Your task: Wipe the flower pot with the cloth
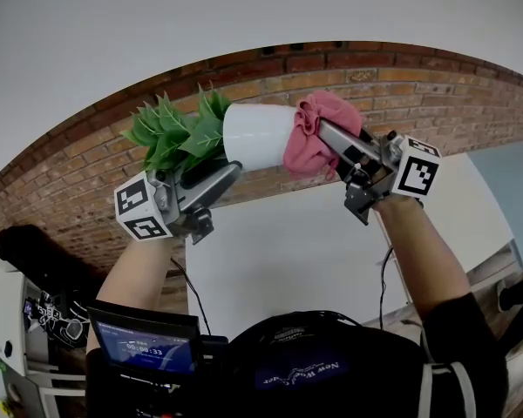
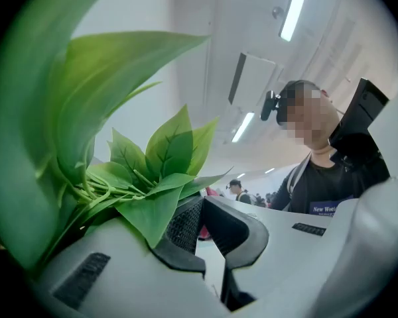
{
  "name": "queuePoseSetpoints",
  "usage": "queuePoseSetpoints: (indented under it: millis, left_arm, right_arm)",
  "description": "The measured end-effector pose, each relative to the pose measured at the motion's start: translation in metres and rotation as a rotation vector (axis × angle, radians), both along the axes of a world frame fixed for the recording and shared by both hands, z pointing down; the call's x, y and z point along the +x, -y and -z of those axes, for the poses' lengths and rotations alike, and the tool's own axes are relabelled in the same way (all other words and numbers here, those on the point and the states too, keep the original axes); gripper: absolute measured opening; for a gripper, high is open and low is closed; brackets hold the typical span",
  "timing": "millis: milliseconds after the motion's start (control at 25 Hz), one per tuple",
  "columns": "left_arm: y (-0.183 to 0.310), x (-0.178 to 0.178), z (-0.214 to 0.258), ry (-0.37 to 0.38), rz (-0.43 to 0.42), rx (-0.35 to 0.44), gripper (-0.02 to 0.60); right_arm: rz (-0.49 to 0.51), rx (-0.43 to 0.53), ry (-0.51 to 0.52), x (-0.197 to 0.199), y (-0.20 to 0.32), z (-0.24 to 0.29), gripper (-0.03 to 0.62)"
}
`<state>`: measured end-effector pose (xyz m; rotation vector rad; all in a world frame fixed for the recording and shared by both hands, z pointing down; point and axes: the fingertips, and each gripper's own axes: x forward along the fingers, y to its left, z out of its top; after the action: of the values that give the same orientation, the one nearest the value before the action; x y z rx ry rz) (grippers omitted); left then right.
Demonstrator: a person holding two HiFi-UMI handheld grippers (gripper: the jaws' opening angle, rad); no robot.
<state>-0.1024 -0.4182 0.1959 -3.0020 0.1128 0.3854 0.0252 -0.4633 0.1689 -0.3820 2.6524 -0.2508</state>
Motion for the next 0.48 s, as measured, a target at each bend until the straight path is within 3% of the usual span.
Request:
queuePoseSetpoints:
  millis: [280, 480]
  left_arm:
    - [0.004, -0.008, 0.014, -0.074, -0.018, -0.023, 0.008]
    - [0.013, -0.011, 0.022, -0.187, 0.005, -0.095, 0.008]
  right_arm:
    - [0.009, -0.006, -0.037, -0.008, 0.0, -0.016, 0.109]
    - [-0.028, -0.009, 0.006, -0.006, 0.002, -0.016, 0.109]
